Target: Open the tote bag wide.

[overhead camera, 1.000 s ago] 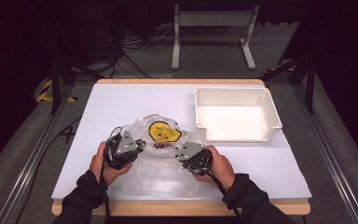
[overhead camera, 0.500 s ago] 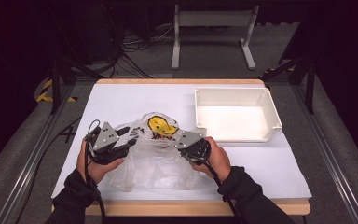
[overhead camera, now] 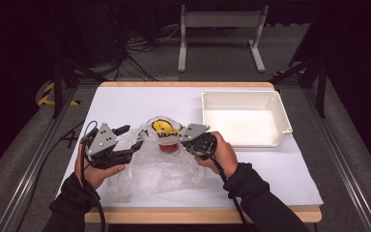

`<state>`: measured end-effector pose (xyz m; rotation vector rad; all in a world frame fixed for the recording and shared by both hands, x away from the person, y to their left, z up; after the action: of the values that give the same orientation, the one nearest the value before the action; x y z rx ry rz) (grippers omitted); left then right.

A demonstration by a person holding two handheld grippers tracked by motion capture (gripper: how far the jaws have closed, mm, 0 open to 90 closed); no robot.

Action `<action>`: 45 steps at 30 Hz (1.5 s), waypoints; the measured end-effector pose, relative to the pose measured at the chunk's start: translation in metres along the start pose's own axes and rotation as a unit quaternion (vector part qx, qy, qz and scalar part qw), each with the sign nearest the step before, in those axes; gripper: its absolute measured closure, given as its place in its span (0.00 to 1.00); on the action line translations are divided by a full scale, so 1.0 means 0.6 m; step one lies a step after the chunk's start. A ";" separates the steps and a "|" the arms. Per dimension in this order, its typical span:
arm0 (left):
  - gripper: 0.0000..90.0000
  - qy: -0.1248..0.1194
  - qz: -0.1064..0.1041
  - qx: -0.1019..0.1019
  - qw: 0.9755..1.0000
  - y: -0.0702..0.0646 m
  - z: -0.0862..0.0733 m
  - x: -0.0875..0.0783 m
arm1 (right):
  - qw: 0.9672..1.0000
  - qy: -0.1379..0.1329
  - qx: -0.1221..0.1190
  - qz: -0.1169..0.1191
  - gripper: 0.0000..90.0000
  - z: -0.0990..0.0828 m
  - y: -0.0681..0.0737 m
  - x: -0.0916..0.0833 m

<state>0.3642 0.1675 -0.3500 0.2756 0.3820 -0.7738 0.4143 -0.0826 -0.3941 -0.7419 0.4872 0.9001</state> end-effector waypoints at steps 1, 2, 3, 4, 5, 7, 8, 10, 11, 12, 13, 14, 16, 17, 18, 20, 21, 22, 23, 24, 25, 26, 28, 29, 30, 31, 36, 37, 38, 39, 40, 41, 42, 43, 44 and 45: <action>0.37 0.005 0.000 0.005 1.000 -0.003 -0.002 0.005 | 1.000 0.001 -0.001 -0.002 1.00 0.004 -0.004 -0.001; 0.36 0.016 -0.001 0.011 1.000 -0.006 -0.005 0.010 | 1.000 0.001 0.000 0.000 1.00 0.007 -0.007 -0.002; 0.35 0.024 -0.005 0.019 1.000 -0.009 -0.008 0.016 | 1.000 0.001 0.001 0.001 1.00 0.009 -0.009 -0.002; 0.34 0.028 -0.011 0.021 0.999 -0.016 -0.013 0.023 | 1.000 0.003 0.001 -0.001 1.00 0.011 -0.010 -0.001; 0.33 0.028 -0.011 0.021 0.999 -0.016 -0.013 0.023 | 1.000 0.009 0.002 0.003 1.00 0.013 -0.012 0.000; 0.31 0.030 -0.026 0.030 0.999 -0.023 -0.015 0.027 | 1.000 0.008 0.001 0.002 1.00 0.014 -0.012 0.001; 0.30 0.030 -0.024 0.035 0.999 -0.028 -0.015 0.028 | 1.000 0.010 -0.002 0.003 1.00 0.015 -0.013 0.003; 0.30 0.029 -0.024 0.043 0.998 -0.034 -0.014 0.026 | 1.000 0.014 -0.003 0.002 1.00 0.016 -0.013 0.006; 0.30 0.024 -0.028 0.043 0.998 -0.037 -0.012 0.024 | 1.000 0.013 -0.005 0.003 1.00 0.016 -0.013 0.006; 0.32 0.017 -0.027 0.045 0.999 -0.040 -0.011 0.020 | 1.000 0.014 0.001 0.003 1.00 0.016 -0.013 0.007; 0.34 0.011 -0.029 0.046 0.998 -0.043 -0.010 0.017 | 1.000 0.014 0.000 0.003 1.00 0.016 -0.014 0.008; 0.35 0.010 -0.040 0.046 0.998 -0.047 -0.010 0.014 | 1.000 0.014 0.001 0.004 1.00 0.016 -0.015 0.009; 0.41 0.009 -0.043 0.065 0.997 -0.062 -0.010 0.007 | 1.000 0.017 0.005 0.004 1.00 0.016 -0.017 0.011; 0.43 0.007 -0.048 0.072 0.996 -0.068 -0.009 0.004 | 1.000 0.018 0.005 0.004 1.00 0.016 -0.016 0.012; 0.47 0.003 -0.054 0.081 0.995 -0.078 -0.008 -0.002 | 1.000 0.018 0.004 0.004 1.00 0.016 -0.017 0.013; 0.54 -0.002 -0.078 0.091 0.993 -0.091 -0.007 -0.010 | 1.000 0.020 0.003 0.002 1.00 0.016 -0.017 0.014; 0.57 0.004 -0.091 0.097 0.991 -0.097 -0.007 -0.011 | 1.000 0.019 0.002 0.002 1.00 0.016 -0.018 0.015; 0.60 0.011 -0.102 0.102 0.990 -0.104 -0.010 -0.009 | 1.000 0.020 0.001 0.001 1.00 0.017 -0.018 0.015; 0.61 0.023 -0.106 0.109 0.988 -0.110 -0.015 -0.003 | 1.000 0.021 0.004 0.001 1.00 0.017 -0.018 0.015; 0.62 0.041 -0.095 0.118 0.988 -0.114 -0.020 0.005 | 1.000 0.021 0.003 0.003 1.00 0.017 -0.018 0.016; 0.62 0.060 -0.083 0.124 0.987 -0.117 -0.026 0.015 | 1.000 0.023 0.001 0.003 1.00 0.017 -0.018 0.016; 0.62 0.078 -0.079 0.125 0.986 -0.116 -0.032 0.025 | 1.000 0.022 0.001 0.001 1.00 0.018 -0.017 0.017; 0.59 0.106 -0.048 0.121 0.986 -0.107 -0.046 0.045 | 1.000 0.025 -0.001 0.004 1.00 0.018 -0.017 0.018; 0.59 0.116 -0.037 0.118 0.986 -0.100 -0.052 0.054 | 1.000 0.026 -0.003 0.003 1.00 0.018 -0.017 0.018; 0.56 0.123 -0.023 0.111 0.986 -0.090 -0.056 0.061 | 1.000 0.027 -0.004 0.004 0.99 0.017 -0.017 0.018; 0.55 0.126 -0.014 0.104 0.987 -0.080 -0.060 0.067 | 0.999 0.031 -0.007 0.005 0.98 0.017 -0.017 0.019; 0.52 0.147 0.004 0.085 0.985 -0.038 -0.069 0.090 | 0.998 0.052 -0.029 0.015 0.81 0.018 -0.017 0.025; 0.52 0.145 0.006 0.078 0.986 -0.031 -0.070 0.094 | 0.998 0.057 -0.033 0.020 0.77 0.019 -0.016 0.026; 0.53 0.145 0.011 0.074 0.987 -0.023 -0.070 0.098 | 0.997 0.062 -0.043 0.023 0.75 0.019 -0.015 0.028; 0.55 0.148 0.016 0.073 0.986 -0.016 -0.071 0.102 | 0.997 0.066 -0.045 0.022 0.73 0.020 -0.015 0.029; 0.55 0.151 0.020 0.067 0.986 -0.008 -0.071 0.106 | 0.997 0.066 -0.046 0.021 0.71 0.021 -0.016 0.029; 0.55 0.150 0.024 0.061 0.986 -0.002 -0.071 0.109 | 0.996 0.068 -0.047 0.027 0.69 0.022 -0.017 0.029; 0.55 0.151 0.028 0.058 0.986 0.004 -0.071 0.112 | 0.996 0.075 -0.046 0.034 0.65 0.023 -0.019 0.029; 0.55 0.148 0.031 0.057 0.987 0.010 -0.071 0.114 | 0.995 0.077 -0.051 0.037 0.62 0.024 -0.021 0.030; 0.55 0.146 0.028 0.048 0.988 0.016 -0.070 0.115 | 0.995 0.081 -0.055 0.037 0.59 0.025 -0.022 0.030; 0.55 0.144 0.030 0.041 0.988 0.021 -0.069 0.115 | 0.994 0.088 -0.061 0.040 0.56 0.025 -0.022 0.030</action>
<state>0.4085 0.1485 -0.4156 0.4772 0.6127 -0.6929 0.4366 -0.0674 -0.3912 -0.9227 0.6244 0.9493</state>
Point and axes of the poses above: each handheld gripper's, and its own axes: x roughly forward along the jaws, z roughly out of its top, y roughly to its left, the point moved 3 cm from there along x, roughly forward along the jaws, and after that the axes turned 6 degrees about -x, right-handed, at the moved point
